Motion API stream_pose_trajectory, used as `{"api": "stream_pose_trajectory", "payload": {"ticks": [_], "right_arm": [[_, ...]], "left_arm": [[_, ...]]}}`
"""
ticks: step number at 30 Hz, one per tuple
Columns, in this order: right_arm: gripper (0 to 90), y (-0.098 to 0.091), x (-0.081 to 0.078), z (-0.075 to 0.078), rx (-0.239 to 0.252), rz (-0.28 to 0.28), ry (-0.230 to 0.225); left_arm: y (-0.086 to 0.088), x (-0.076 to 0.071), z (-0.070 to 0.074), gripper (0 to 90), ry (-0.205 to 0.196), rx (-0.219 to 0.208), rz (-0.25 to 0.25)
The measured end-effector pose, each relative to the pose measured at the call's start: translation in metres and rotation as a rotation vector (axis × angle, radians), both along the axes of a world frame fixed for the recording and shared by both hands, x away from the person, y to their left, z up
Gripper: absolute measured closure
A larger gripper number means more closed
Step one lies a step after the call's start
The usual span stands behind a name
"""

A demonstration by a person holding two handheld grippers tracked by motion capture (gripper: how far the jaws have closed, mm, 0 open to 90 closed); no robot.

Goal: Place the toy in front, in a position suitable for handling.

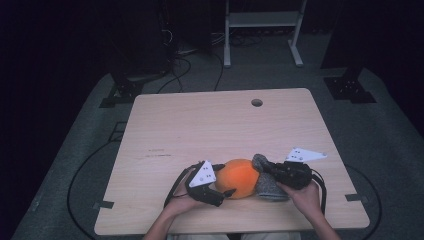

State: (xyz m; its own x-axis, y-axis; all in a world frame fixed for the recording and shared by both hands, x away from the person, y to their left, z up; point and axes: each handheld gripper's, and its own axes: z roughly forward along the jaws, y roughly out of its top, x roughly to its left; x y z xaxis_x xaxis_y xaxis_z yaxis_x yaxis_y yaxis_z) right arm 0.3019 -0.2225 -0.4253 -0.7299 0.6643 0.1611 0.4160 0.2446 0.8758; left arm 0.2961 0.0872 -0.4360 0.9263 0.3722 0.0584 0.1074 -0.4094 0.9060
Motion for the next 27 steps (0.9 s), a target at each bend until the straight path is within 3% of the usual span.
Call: {"api": "stream_pose_trajectory", "payload": {"ticks": [2, 4, 8, 11, 14, 16, 18, 20, 21, 23, 27], "right_arm": [[81.0, -0.001, 0.0, 0.0, -0.006, 0.002, -0.005], [81.0, -0.002, 0.001, -0.002, -0.015, -0.001, 0.005], [80.9, -0.009, 0.003, 0.002, -0.03, -0.034, 0.025], [81.0, -0.005, -0.006, 0.017, 0.005, -0.005, -0.022], [80.9, 0.006, -0.012, 0.025, -0.011, 0.03, -0.06], [81.0, 0.011, -0.011, 0.019, -0.052, 0.039, -0.051], [80.9, 0.01, -0.009, 0.013, -0.039, 0.047, -0.03], [81.0, 0.009, -0.009, 0.013, -0.033, 0.061, -0.024], [80.9, 0.009, -0.01, 0.013, -0.034, 0.062, -0.025], [80.9, 0.007, -0.008, 0.011, -0.021, 0.068, -0.019], [80.9, 0.0, -0.002, 0.007, -0.009, 0.048, 0.004]], "left_arm": [[0.002, 0.001, -0.001, 16.5, 0.014, 0.004, 0.011], [0.002, -0.001, -0.001, 24.1, -0.005, 0.015, 0.013], [0.0, -0.004, 0.0, 31.0, -0.036, 0.037, 0.037], [-0.002, -0.004, 0.0, 33.4, -0.041, 0.035, 0.042], [-0.004, -0.006, 0.001, 33.7, -0.052, 0.042, 0.01], [-0.003, -0.007, 0.001, 30.1, -0.035, 0.029, -0.025], [0.0, -0.004, 0.001, 23.2, -0.013, 0.013, -0.035], [0.003, 0.0, 0.001, 14.3, 0.027, -0.017, -0.002], [0.003, 0.004, 0.0, 9.2, 0.048, -0.01, 0.021], [0.001, 0.008, -0.004, 8.0, 0.109, -0.001, 0.008], [-0.002, 0.003, -0.003, 21.0, 0.054, 0.008, -0.003]]}}
